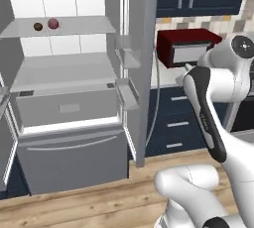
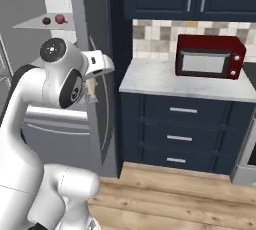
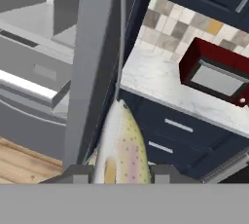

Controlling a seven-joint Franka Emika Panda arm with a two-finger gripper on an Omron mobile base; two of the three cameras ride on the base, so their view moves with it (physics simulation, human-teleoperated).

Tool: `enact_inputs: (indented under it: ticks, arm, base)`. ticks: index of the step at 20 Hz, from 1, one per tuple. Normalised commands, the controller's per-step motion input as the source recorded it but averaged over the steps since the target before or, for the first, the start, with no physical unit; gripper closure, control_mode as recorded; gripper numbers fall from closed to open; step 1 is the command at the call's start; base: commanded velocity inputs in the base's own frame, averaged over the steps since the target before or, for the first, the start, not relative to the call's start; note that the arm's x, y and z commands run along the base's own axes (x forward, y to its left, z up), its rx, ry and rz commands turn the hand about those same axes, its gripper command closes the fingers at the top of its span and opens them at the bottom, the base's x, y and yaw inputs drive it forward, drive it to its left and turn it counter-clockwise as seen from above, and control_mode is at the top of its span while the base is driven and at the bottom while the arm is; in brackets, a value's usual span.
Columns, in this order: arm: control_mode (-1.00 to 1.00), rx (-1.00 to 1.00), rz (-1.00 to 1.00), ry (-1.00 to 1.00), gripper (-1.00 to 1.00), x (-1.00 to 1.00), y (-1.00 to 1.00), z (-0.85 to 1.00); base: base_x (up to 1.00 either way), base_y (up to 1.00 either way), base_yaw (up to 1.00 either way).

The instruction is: Open the fridge, remove the kiwi, onion, and fish, and place them on any counter.

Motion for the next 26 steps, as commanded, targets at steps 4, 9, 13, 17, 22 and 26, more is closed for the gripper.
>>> enact_inputs:
  ticks: [4, 9, 13, 17, 22, 26]
  arm:
    - [1.0, 0.0, 0.0, 0.0, 1.0, 0.0, 0.0, 0.0]
    - [1.0, 0.0, 0.0, 0.0, 1.0, 0.0, 0.0, 0.0]
    - [1.0, 0.0, 0.0, 0.0, 1.0, 0.0, 0.0, 0.0]
    - [1.0, 0.0, 0.0, 0.0, 1.0, 0.0, 0.0, 0.0]
    - [-1.0, 0.0, 0.08, 0.26, 1.0, 0.56, 0.0, -0.47]
    - [-1.0, -0.01, 0.19, 0.43, 1.0, 0.98, 0.25, -0.85]
  base:
    - [0.67, -1.0, -0.12]
    - [0.98, -0.87, -0.09]
    - [1.0, -0.59, -0.01]
    - [1.0, -0.46, 0.0]
    - [0.35, -0.04, 0.02]
    - [0.0, 0.0, 0.0]
